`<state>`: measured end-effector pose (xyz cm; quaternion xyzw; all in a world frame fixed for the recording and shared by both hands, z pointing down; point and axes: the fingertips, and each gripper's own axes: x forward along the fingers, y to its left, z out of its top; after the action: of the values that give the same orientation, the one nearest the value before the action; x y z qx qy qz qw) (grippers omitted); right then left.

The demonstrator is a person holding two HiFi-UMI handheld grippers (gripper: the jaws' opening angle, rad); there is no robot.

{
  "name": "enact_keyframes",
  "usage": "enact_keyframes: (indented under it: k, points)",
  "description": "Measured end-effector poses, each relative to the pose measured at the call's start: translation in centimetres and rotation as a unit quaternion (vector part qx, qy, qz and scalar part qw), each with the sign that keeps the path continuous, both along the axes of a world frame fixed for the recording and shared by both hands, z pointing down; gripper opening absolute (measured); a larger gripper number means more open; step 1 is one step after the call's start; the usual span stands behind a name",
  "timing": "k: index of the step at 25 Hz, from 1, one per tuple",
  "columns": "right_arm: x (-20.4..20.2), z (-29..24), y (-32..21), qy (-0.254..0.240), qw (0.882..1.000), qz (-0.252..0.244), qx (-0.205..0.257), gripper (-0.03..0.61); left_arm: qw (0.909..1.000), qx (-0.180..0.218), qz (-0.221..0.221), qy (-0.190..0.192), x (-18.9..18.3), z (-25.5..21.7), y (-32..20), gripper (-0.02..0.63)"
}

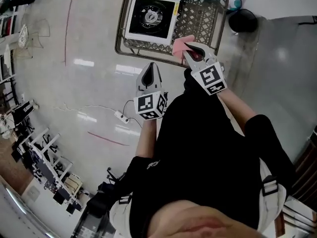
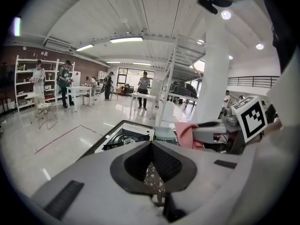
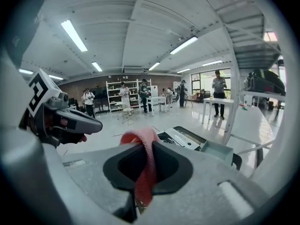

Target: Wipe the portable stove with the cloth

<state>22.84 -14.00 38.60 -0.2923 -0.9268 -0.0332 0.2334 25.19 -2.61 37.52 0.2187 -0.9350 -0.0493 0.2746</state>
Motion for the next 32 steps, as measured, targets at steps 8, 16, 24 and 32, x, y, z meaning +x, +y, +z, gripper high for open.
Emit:
enact_keyframes:
  k: [8,16,24,32]
  points:
    - [-7.9,6.1,-3.0,0.058,0.996,0.063,-0.028,0.028,0.9976,-0.033,0.034,0.051,-5.2,4.4,-3.0,0.0]
    - [-14.6,13.8,-5.0,0.14,0.971,0.173,-0.087,0.029,0.9968,-0.02,0.02,0.074,-9.1,8.2,-3.5,0.0]
    - [-16.6,19.9,-4.3,0.211,0.933,0.231,-0.177,0.087,0.9955,-0.025,0.052,0.076,-11.5,9.6,-4.3,0.0]
    - [-16.5,23.4,-3.1,0.261,0.911,0.225,-0.227,0.204,0.9946,-0.036,0.041,0.088,-11.1,10.8,-3.4,0.0]
